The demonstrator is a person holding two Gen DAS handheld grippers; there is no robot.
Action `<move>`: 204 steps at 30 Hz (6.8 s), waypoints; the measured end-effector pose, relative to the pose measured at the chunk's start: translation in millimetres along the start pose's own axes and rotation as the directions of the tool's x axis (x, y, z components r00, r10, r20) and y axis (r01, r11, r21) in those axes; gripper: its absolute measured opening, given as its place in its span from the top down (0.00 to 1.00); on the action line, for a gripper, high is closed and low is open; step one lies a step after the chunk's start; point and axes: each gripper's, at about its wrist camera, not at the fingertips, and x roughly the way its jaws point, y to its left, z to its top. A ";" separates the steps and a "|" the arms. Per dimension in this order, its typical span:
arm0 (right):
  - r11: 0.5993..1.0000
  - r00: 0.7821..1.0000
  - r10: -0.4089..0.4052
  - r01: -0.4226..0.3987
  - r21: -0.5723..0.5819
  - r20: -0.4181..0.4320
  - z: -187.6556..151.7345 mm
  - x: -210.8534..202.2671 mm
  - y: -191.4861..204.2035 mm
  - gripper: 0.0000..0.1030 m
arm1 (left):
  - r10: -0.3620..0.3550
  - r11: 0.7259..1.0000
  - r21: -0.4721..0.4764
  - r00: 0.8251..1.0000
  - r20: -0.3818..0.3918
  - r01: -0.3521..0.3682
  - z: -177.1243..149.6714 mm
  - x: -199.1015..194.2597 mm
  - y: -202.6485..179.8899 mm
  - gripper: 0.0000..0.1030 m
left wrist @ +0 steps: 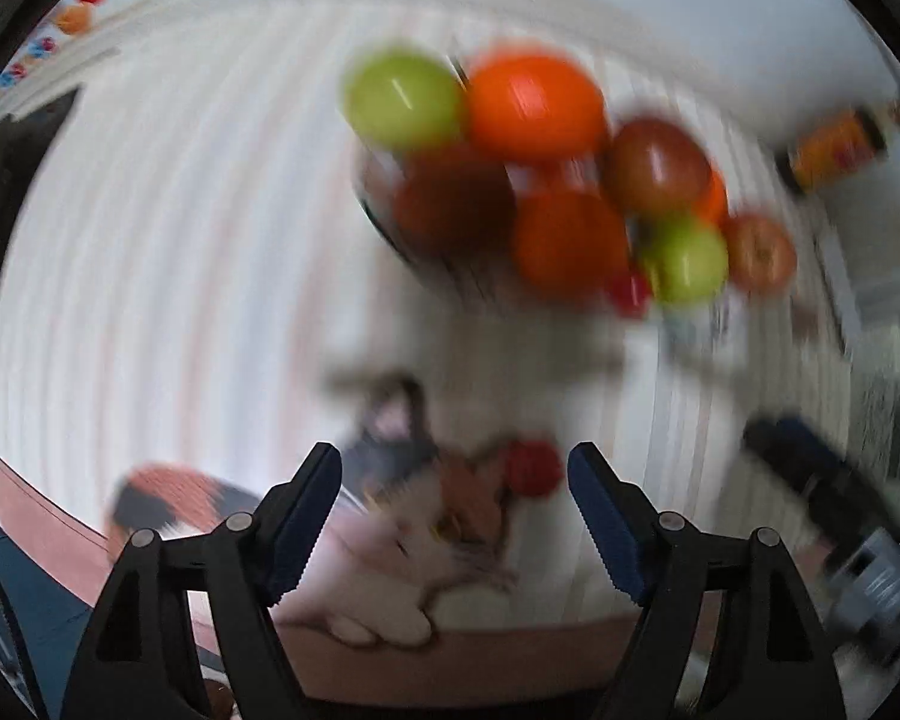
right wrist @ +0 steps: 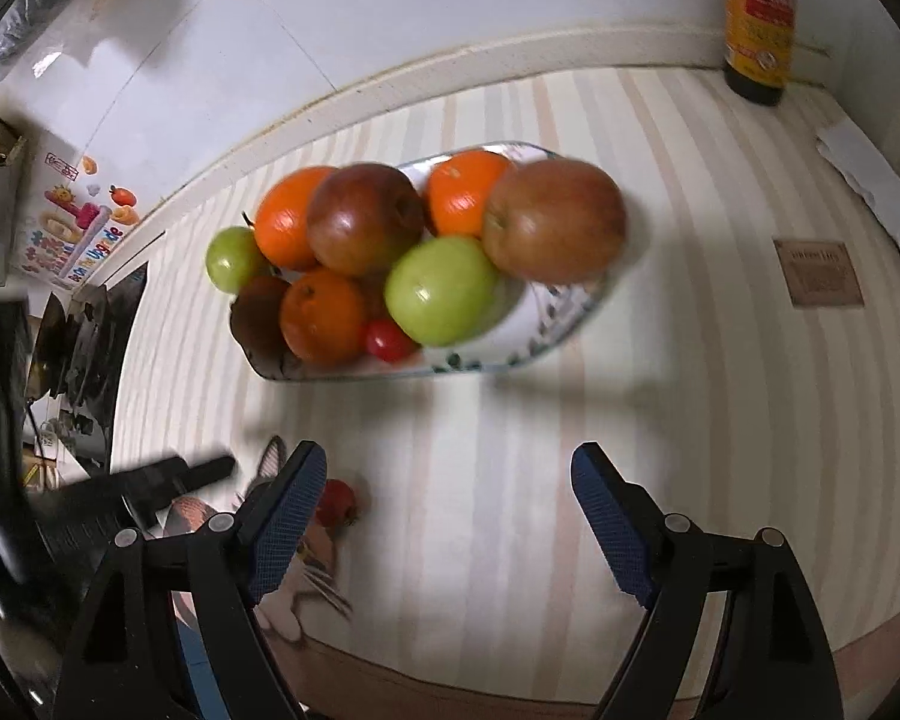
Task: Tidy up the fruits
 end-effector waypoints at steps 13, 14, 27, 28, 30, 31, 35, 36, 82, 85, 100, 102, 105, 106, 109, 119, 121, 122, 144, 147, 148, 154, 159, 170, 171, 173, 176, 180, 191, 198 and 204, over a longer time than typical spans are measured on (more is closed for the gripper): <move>0.998 0.999 -0.022 0.020 0.057 0.037 -6.0 -6.4 -40.2 0.16 | -0.010 0.999 0.035 1.000 -0.029 0.011 -10.4 40.2 -13.9 0.73; 0.998 0.999 -0.018 0.016 0.054 0.035 -5.0 -4.8 -39.6 0.16 | -0.016 0.999 0.031 1.000 -0.021 0.016 -7.5 37.4 -12.8 0.73; 1.000 0.999 -0.004 0.005 -0.019 0.036 20.6 17.9 -18.8 0.16 | -0.039 0.998 -0.041 0.993 0.108 0.043 63.7 10.3 6.8 0.73; 1.000 0.999 -0.002 0.003 -0.021 0.036 21.8 18.0 -17.9 0.16 | -0.035 0.998 -0.041 0.994 0.102 0.039 68.7 13.6 2.3 0.73; 1.000 0.999 -0.001 0.002 -0.022 0.036 22.4 17.5 -17.7 0.16 | -0.034 0.999 -0.038 0.995 0.097 0.038 71.2 17.0 2.1 0.72; 1.000 0.999 0.000 0.001 -0.022 0.036 22.6 17.0 -17.9 0.16 | -0.035 0.999 -0.036 0.995 0.097 0.038 71.3 17.5 -0.6 0.72; 1.000 0.999 0.009 -0.009 -0.012 0.036 21.3 14.9 -20.7 0.16 | -0.013 1.000 -0.021 0.995 0.103 0.015 67.7 16.6 -2.3 0.62; 1.000 0.999 0.012 -0.012 -0.011 0.035 21.3 14.8 -20.9 0.16 | -0.009 1.000 -0.026 0.994 0.107 0.012 67.0 16.9 -0.6 0.60; 0.974 0.938 -0.170 0.206 -0.091 0.302 -74.3 -194.1 68.8 0.07 | 0.133 0.984 0.039 0.855 0.501 -0.176 -102.4 -193.9 -23.2 0.12; 0.975 0.926 -0.170 0.209 -0.082 0.337 -103.0 -224.2 85.4 0.05 | 0.111 0.984 0.058 0.837 0.535 -0.167 -129.4 -222.2 -20.2 0.12; 0.968 0.869 -0.138 0.219 -0.120 0.475 -179.5 -338.9 123.3 0.03 | 0.086 0.987 0.054 0.781 0.619 -0.151 -210.6 -294.0 -28.4 0.12; 0.969 0.869 -0.128 0.212 -0.127 0.479 -182.1 -343.2 122.1 0.03 | 0.089 0.987 0.049 0.773 0.628 -0.154 -215.4 -296.5 -32.0 0.12; 0.972 0.870 -0.113 0.197 -0.128 0.480 -183.5 -347.3 116.8 0.03 | 0.104 0.986 0.039 0.769 0.631 -0.165 -214.5 -296.1 -36.7 0.12; 0.973 0.872 -0.110 0.192 -0.127 0.477 -181.9 -346.1 113.9 0.03 | 0.104 0.985 0.040 0.774 0.625 -0.165 -212.3 -294.7 -37.5 0.09; 0.977 0.883 -0.097 0.173 -0.126 0.460 -172.4 -337.2 106.9 0.03 | 0.102 0.986 0.038 0.780 0.618 -0.160 -202.6 -290.1 -39.0 0.00; 0.970 0.894 -0.142 0.211 -0.120 0.425 -118.3 -291.8 97.8 0.03 | 0.155 0.981 0.005 0.801 0.578 -0.193 -155.2 -263.7 -37.0 0.00; 0.969 0.898 -0.153 0.219 -0.118 0.412 -106.3 -280.5 95.9 0.03 | 0.161 0.981 -0.001 0.813 0.560 -0.194 -143.2 -256.2 -34.7 0.00; 0.970 0.902 -0.152 0.215 -0.114 0.403 -100.9 -274.9 94.1 0.03 | 0.167 0.980 -0.005 0.813 0.558 -0.198 -139.9 -253.8 -34.2 0.00; 0.974 0.937 -0.158 0.199 -0.105 0.311 -57.6 -219.6 89.4 0.03 | 0.188 0.978 -0.018 0.849 0.493 -0.206 -98.6 -216.9 -26.0 0.00; 0.973 0.937 -0.162 0.205 -0.109 0.311 -58.5 -217.8 92.0 0.03 | 0.185 0.979 -0.014 0.847 0.498 -0.205 -98.6 -217.3 -26.8 0.00; 0.972 0.937 -0.162 0.205 -0.111 0.310 -59.0 -217.0 92.8 0.03 | 0.184 0.979 -0.011 0.846 0.501 -0.206 -98.2 -218.1 -26.8 0.00; 0.973 0.937 -0.160 0.202 -0.109 0.311 -61.4 -217.2 93.3 0.03 | 0.179 0.979 -0.005 0.843 0.508 -0.205 -99.5 -220.9 -27.8 0.00; 0.974 0.937 -0.158 0.200 -0.107 0.311 -66.5 -217.7 93.1 0.03 | 0.176 0.979 -0.004 0.842 0.510 -0.202 -100.2 -221.4 -28.3 0.00; 0.974 0.934 -0.157 0.199 -0.104 0.320 -74.7 -222.0 95.0 0.03 | 0.165 0.981 0.004 0.837 0.522 -0.196 -106.2 -228.4 -30.1 0.00; 0.974 0.934 -0.157 0.200 -0.104 0.320 -75.8 -222.5 95.4 0.03 | 0.166 0.980 0.006 0.836 0.523 -0.198 -106.5 -228.8 -31.2 0.00; 0.974 0.934 -0.158 0.201 -0.104 0.319 -75.1 -222.9 95.2 0.03 | 0.167 0.980 0.007 0.836 0.523 -0.200 -107.5 -229.4 -31.4 0.00; 0.974 0.935 -0.159 0.201 -0.105 0.317 -75.9 -224.1 96.3 0.03 | 0.167 0.980 0.006 0.835 0.524 -0.200 -108.3 -229.1 -30.5 0.00; 0.972 0.934 -0.162 0.207 -0.109 0.319 -77.7 -225.8 98.4 0.03 | 0.168 0.979 0.006 0.831 0.530 -0.202 -108.8 -229.5 -31.3 0.00; 0.961 0.922 -0.204 0.253 -0.114 0.329 -76.8 -232.2 102.6 0.03 | 0.192 0.972 0.008 0.814 0.549 -0.235 -113.0 -230.9 -33.4 0.00; 0.958 0.919 -0.208 0.261 -0.122 0.334 -76.9 -234.5 104.1 0.03 | 0.196 0.970 0.008 0.809 0.554 -0.241 -114.5 -231.1 -34.5 0.00; 0.957 0.919 -0.209 0.262 -0.122 0.334 -77.7 -235.0 104.5 0.03 | 0.195 0.971 0.006 0.805 0.561 -0.239 -115.6 -234.1 -35.7 0.00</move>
